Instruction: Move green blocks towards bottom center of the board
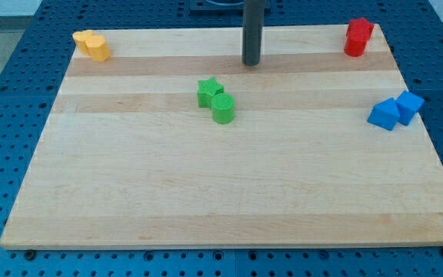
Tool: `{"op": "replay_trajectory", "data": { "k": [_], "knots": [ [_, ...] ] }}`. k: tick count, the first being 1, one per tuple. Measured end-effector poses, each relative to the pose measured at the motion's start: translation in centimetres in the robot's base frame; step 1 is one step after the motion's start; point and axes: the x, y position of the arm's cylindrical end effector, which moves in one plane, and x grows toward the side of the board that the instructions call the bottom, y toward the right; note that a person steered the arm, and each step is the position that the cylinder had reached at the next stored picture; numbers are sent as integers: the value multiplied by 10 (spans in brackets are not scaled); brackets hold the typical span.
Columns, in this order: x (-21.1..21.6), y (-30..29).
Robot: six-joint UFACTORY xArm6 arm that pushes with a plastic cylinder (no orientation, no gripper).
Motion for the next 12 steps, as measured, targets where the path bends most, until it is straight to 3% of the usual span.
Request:
{"op": "replay_trajectory", "data": {
  "k": [2, 6, 10, 12],
  "knots": [
    [25, -61],
    [151, -63],
    [146, -23],
    [136, -32]
  ]
}}
